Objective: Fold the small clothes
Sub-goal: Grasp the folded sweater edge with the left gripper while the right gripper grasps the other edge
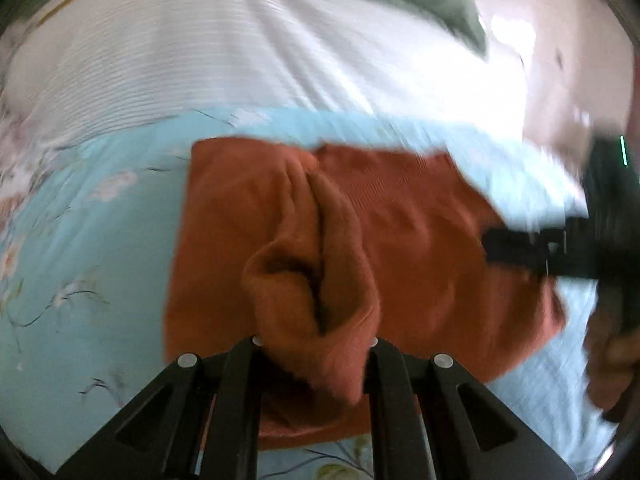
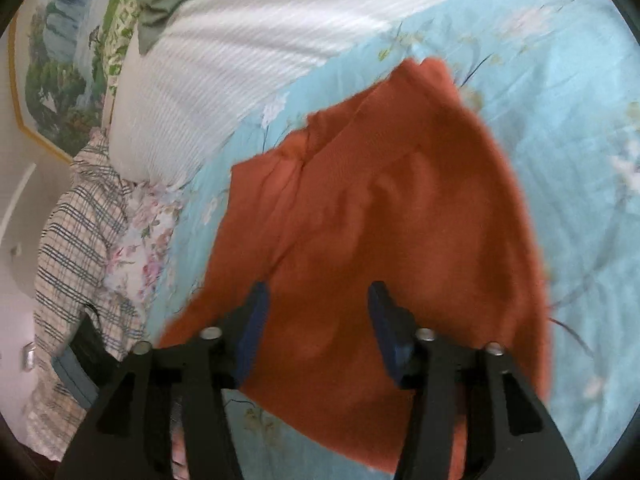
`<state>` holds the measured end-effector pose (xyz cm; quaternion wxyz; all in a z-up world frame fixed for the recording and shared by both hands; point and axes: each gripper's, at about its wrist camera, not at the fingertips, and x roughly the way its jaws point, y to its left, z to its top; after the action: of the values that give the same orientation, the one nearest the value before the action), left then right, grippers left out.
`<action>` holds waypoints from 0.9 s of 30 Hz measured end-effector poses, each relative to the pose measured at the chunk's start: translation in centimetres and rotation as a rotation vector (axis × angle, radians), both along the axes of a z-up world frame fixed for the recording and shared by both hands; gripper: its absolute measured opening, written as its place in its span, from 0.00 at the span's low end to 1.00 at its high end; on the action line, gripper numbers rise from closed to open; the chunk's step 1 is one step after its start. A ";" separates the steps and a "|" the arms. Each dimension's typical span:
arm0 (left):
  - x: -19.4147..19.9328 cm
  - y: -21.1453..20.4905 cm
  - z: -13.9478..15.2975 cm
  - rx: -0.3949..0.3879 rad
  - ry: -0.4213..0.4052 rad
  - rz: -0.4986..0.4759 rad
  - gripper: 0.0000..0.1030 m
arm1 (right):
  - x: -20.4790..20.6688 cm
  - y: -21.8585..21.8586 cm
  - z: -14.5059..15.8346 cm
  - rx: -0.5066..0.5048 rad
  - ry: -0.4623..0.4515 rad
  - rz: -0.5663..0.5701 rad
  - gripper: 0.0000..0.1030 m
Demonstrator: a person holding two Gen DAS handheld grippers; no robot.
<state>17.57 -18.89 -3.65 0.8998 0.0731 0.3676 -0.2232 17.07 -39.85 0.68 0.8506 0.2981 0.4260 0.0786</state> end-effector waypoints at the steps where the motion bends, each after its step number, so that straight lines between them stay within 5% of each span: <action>1: -0.4 -0.7 -0.9 0.045 -0.006 -0.004 0.09 | 0.6 0.4 -0.3 0.009 0.007 0.016 0.58; 3: -1.2 -1.6 -2.0 0.108 -0.041 -0.014 0.09 | 2.0 1.3 -0.6 0.021 0.016 0.058 0.59; 11: -2.2 -1.8 -1.8 0.132 -0.079 -0.033 0.09 | 11.7 5.4 -2.8 0.048 0.077 0.176 0.65; 13: -2.1 -1.9 -1.5 0.136 -0.082 -0.033 0.09 | 13.6 6.0 -3.5 0.013 0.096 0.180 0.52; 14: -2.1 -1.9 -1.3 0.132 -0.080 -0.034 0.09 | 14.2 6.3 -3.6 -0.006 0.098 0.187 0.25; 15: -2.2 -1.9 -1.1 0.126 -0.077 -0.035 0.08 | 14.7 6.7 -3.6 -0.018 0.101 0.199 0.16; 22: -3.0 -3.4 3.3 0.005 -0.044 -0.080 0.08 | 12.1 4.5 3.6 -0.130 -0.068 0.215 0.14; 27: -3.9 -7.9 5.1 -0.097 -0.011 -0.178 0.08 | 9.3 -0.7 5.5 -0.196 -0.075 0.143 0.14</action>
<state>13.72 -26.79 1.48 0.8808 0.0629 0.3437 -0.3196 26.41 -40.59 6.14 0.8832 0.1794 0.4196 0.1081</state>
